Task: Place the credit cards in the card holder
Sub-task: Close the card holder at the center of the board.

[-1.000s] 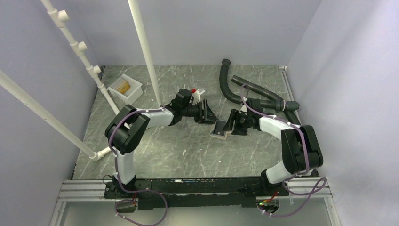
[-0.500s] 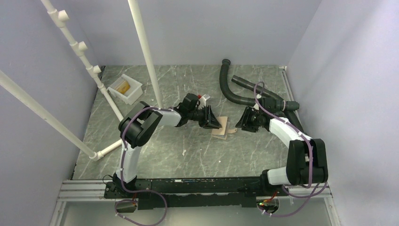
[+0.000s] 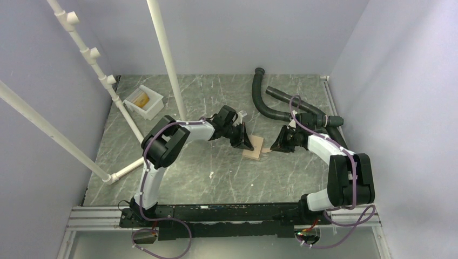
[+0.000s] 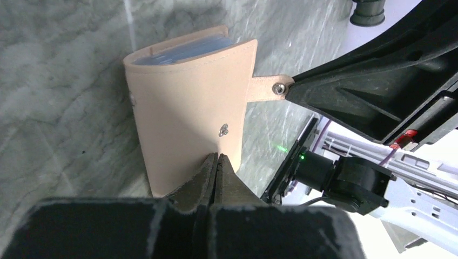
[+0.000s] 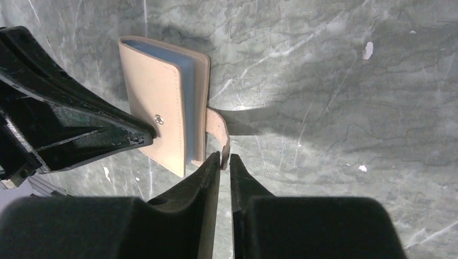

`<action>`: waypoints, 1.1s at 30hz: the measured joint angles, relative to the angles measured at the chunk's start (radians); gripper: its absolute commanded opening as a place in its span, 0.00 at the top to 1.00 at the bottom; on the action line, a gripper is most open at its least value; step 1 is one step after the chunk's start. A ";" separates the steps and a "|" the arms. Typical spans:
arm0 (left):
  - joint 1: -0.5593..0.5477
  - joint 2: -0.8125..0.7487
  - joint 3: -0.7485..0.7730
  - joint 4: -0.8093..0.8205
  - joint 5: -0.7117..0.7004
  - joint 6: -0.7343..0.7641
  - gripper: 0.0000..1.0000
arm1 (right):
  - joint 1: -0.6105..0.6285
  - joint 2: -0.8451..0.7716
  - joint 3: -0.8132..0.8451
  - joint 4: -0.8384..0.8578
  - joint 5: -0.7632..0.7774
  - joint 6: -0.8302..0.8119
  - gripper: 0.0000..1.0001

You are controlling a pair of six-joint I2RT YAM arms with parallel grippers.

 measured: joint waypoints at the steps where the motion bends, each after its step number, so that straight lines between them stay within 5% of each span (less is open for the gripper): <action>1: -0.002 0.007 0.005 -0.013 -0.002 0.003 1.00 | 0.000 0.000 0.000 0.000 -0.002 -0.001 0.93; 3: -0.005 0.016 0.014 -0.029 0.002 0.005 1.00 | 0.000 0.000 0.000 0.002 -0.007 -0.002 1.00; 33: -0.020 0.022 0.054 -0.103 -0.043 0.004 1.00 | 0.081 0.114 -0.006 0.184 -0.247 0.030 1.00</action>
